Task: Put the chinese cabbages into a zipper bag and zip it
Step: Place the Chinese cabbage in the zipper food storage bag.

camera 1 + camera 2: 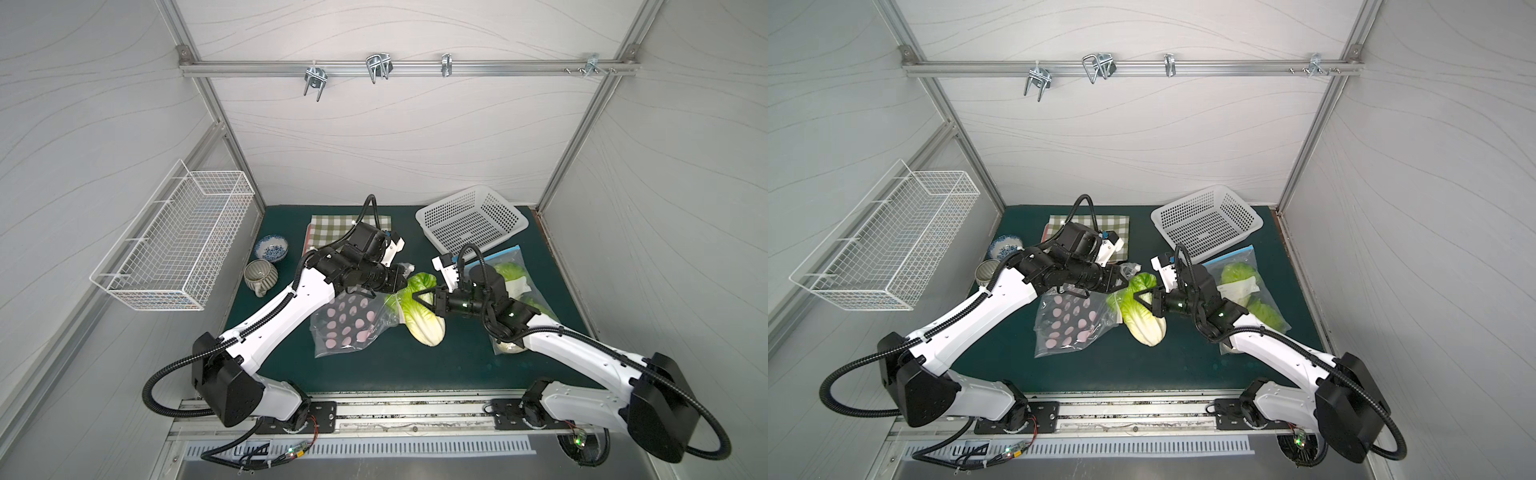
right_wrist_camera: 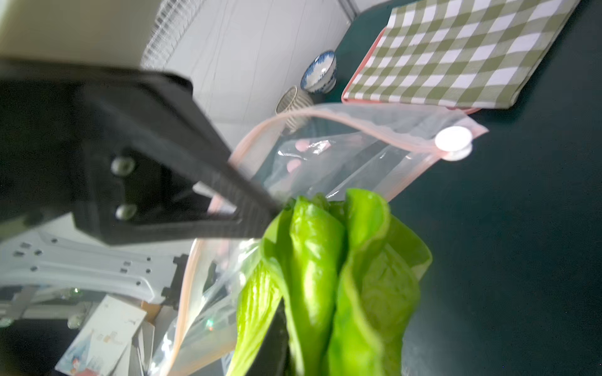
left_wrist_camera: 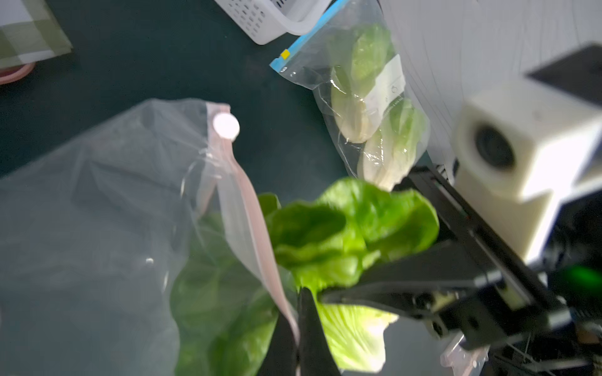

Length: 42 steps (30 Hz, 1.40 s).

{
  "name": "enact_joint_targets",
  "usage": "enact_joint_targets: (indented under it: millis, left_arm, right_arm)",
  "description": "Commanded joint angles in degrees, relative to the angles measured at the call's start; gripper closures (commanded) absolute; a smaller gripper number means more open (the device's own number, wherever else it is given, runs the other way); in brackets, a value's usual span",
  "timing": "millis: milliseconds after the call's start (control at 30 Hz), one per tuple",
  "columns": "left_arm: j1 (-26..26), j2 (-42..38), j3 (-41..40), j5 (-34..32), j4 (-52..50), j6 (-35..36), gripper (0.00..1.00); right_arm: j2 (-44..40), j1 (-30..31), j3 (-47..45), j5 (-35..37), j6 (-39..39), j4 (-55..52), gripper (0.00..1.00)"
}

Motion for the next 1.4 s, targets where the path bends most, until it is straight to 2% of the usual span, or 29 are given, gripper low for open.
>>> enact_joint_targets:
  millis: [0,67,167,233,333,400,633,767,1167,1367]
  left_arm:
    - [-0.6,-2.8,-2.6,7.7,2.6,4.6,1.0]
    - [-0.6,-3.2,-3.3,8.7,2.6,6.4,1.0]
    - [-0.5,-3.2,-2.9,7.7,1.8,8.1,1.0]
    - [-0.5,-2.7,-2.6,7.6,1.5,8.4,1.0]
    - [-0.5,-2.2,-2.8,8.4,1.3,8.7,1.0]
    - [-0.5,-2.3,-3.2,8.9,1.4,8.8,1.0]
    - [-0.6,-1.8,-4.1,9.6,-1.1,11.4,1.0]
    - [-0.7,-2.5,-5.3,10.2,-0.5,10.6,1.0]
    - [-1.1,-4.9,-9.4,9.0,1.1,8.8,1.0]
    - [-1.3,-3.7,-9.0,10.6,3.0,7.4,0.97]
  right_arm:
    - [3.5,0.5,2.5,-11.7,2.7,11.6,1.0]
    - [7.3,1.1,3.8,-15.9,2.2,10.3,1.0]
    - [11.6,1.1,4.0,-18.6,2.5,10.4,1.0]
    - [12.8,1.3,4.8,-17.2,1.0,6.5,1.0]
    - [13.4,2.1,8.8,-12.5,-4.3,-5.4,1.0]
    - [13.6,1.9,10.8,-12.4,-4.8,-9.3,1.0]
    - [14.5,-3.0,11.1,-22.9,13.0,0.2,1.0]
    - [17.0,-5.5,10.4,-24.7,26.0,6.3,1.0]
    - [18.9,-9.1,2.3,-16.7,55.0,27.3,1.0]
    - [15.6,-7.9,2.2,-10.8,54.3,20.7,1.0]
